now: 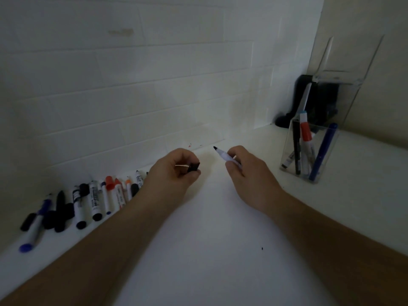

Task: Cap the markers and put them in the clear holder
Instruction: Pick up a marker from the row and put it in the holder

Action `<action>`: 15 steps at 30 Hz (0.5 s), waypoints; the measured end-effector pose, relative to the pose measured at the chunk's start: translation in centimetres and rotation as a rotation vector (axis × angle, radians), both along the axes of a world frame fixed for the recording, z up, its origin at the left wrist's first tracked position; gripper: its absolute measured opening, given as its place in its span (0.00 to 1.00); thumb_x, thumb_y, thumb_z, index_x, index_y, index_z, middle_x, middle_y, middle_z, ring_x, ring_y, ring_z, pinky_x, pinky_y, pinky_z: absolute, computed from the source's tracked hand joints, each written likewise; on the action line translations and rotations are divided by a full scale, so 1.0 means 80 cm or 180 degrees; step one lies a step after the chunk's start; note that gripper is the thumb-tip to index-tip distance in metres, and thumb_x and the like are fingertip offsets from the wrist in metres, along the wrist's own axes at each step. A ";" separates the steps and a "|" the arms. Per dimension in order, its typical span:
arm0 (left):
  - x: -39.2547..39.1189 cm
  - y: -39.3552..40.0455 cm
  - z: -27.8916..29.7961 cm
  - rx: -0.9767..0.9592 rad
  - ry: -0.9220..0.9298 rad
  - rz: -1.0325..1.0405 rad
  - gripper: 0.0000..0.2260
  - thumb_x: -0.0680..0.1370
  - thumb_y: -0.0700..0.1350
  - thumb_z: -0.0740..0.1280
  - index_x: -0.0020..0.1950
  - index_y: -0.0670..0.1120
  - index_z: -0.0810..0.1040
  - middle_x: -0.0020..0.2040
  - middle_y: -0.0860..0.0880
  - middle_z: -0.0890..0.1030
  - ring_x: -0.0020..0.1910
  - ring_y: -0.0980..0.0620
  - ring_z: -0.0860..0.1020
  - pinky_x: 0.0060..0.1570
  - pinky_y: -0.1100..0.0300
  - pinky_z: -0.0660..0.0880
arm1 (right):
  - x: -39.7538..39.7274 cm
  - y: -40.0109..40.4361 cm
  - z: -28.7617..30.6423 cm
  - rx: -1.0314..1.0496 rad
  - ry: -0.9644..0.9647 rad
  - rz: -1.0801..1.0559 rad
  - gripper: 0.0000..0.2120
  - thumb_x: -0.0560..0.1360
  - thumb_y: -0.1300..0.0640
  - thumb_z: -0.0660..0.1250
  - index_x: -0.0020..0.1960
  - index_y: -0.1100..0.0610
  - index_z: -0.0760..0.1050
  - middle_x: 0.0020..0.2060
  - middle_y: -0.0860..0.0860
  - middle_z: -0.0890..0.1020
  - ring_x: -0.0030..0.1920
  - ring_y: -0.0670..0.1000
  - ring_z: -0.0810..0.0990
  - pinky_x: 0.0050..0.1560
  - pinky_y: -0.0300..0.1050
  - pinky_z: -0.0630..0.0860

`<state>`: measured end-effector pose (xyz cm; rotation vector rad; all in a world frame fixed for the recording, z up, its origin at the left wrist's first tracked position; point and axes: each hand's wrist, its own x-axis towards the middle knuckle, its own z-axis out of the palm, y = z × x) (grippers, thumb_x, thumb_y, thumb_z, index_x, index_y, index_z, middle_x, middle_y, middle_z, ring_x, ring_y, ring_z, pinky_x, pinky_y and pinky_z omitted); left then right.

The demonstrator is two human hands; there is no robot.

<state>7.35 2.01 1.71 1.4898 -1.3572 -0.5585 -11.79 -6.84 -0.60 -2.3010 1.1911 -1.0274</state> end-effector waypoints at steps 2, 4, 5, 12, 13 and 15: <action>0.003 -0.001 -0.003 0.0055 0.0095 -0.0009 0.17 0.76 0.33 0.70 0.54 0.56 0.79 0.47 0.53 0.84 0.50 0.54 0.84 0.48 0.60 0.78 | -0.001 -0.002 -0.001 0.0009 -0.0028 0.0022 0.04 0.84 0.50 0.57 0.54 0.48 0.70 0.42 0.47 0.77 0.42 0.49 0.76 0.42 0.50 0.74; 0.005 -0.001 -0.004 0.0112 0.0093 -0.0037 0.18 0.76 0.30 0.69 0.55 0.53 0.80 0.46 0.53 0.85 0.50 0.57 0.84 0.49 0.66 0.76 | -0.001 -0.003 -0.002 -0.0017 -0.0044 0.0055 0.04 0.84 0.50 0.58 0.54 0.48 0.70 0.42 0.48 0.77 0.42 0.49 0.76 0.42 0.49 0.73; 0.005 -0.001 -0.004 0.0115 0.0039 -0.0040 0.17 0.75 0.30 0.69 0.53 0.52 0.81 0.46 0.53 0.86 0.50 0.59 0.84 0.49 0.68 0.76 | -0.001 -0.002 -0.001 -0.0038 -0.0040 0.0081 0.04 0.84 0.50 0.58 0.55 0.49 0.71 0.43 0.48 0.77 0.43 0.49 0.76 0.43 0.48 0.74; 0.006 -0.006 -0.004 -0.0006 -0.0271 0.0195 0.16 0.75 0.32 0.71 0.45 0.54 0.84 0.44 0.56 0.86 0.41 0.64 0.82 0.39 0.73 0.73 | 0.000 -0.003 -0.002 -0.0325 -0.0190 0.0293 0.05 0.82 0.50 0.62 0.55 0.48 0.74 0.46 0.47 0.79 0.47 0.49 0.77 0.49 0.48 0.75; 0.007 -0.006 -0.004 0.0006 -0.0292 0.0217 0.16 0.75 0.33 0.71 0.46 0.56 0.84 0.44 0.57 0.86 0.42 0.64 0.82 0.41 0.72 0.74 | 0.001 -0.003 -0.002 -0.0372 -0.0178 0.0312 0.07 0.81 0.47 0.61 0.54 0.48 0.75 0.45 0.47 0.79 0.46 0.48 0.77 0.47 0.47 0.75; 0.007 -0.006 -0.004 0.0018 -0.0489 0.0285 0.16 0.76 0.35 0.71 0.49 0.59 0.83 0.47 0.58 0.85 0.47 0.62 0.83 0.47 0.68 0.75 | 0.001 -0.003 -0.001 -0.0531 -0.0014 0.0281 0.12 0.79 0.39 0.59 0.52 0.46 0.75 0.42 0.45 0.78 0.44 0.46 0.76 0.45 0.45 0.73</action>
